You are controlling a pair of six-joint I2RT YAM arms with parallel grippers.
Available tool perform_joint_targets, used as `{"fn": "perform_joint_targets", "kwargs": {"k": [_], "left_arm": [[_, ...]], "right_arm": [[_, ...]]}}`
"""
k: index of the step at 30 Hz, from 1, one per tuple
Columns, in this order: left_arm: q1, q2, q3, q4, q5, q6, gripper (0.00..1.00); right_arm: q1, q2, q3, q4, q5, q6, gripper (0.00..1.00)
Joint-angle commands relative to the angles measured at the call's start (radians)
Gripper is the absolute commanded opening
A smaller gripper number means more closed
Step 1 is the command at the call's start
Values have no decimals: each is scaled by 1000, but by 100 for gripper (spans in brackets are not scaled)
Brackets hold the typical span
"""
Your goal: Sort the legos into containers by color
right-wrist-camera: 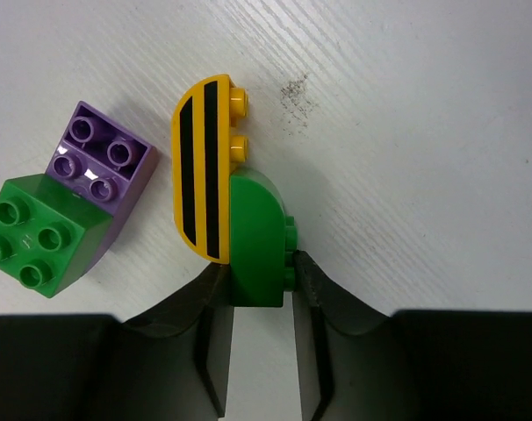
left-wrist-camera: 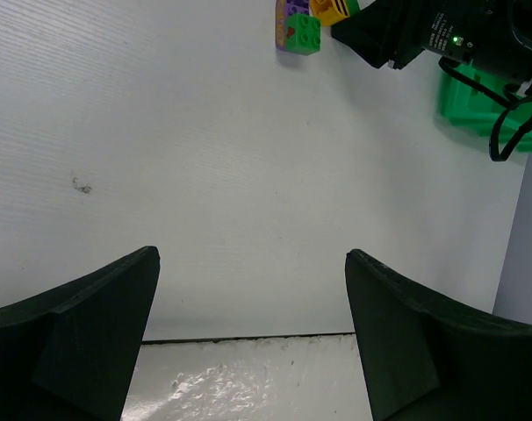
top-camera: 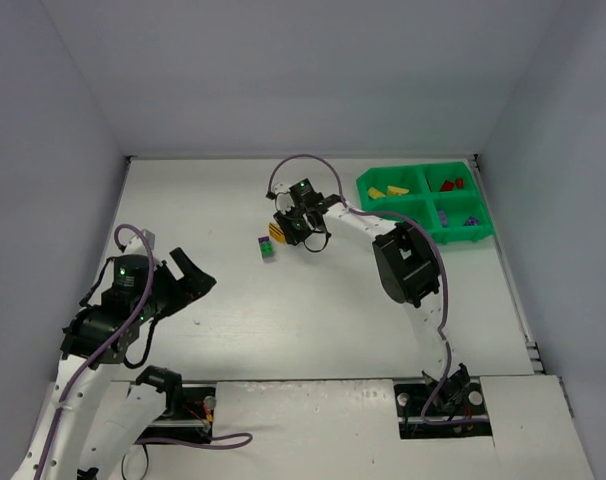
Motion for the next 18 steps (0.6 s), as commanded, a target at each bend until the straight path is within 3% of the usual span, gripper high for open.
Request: {"fn": "perform_joint_targets", "kwargs": {"k": [1,3,12,18], "left_arm": [[1,27,59,31,-4,-14,80],[3,34,57,46,6,-18,80],[1,126,36,252,80,-67,80],[1,255,27,508,181,-172,79]], "right_arm": [[5,-22,25,11,3,-14,14],[5,-38,17,12,3,-13,0],[5,-263,-128,103,38,71,0],[38,-464,-253,184,62,150,0]]}}
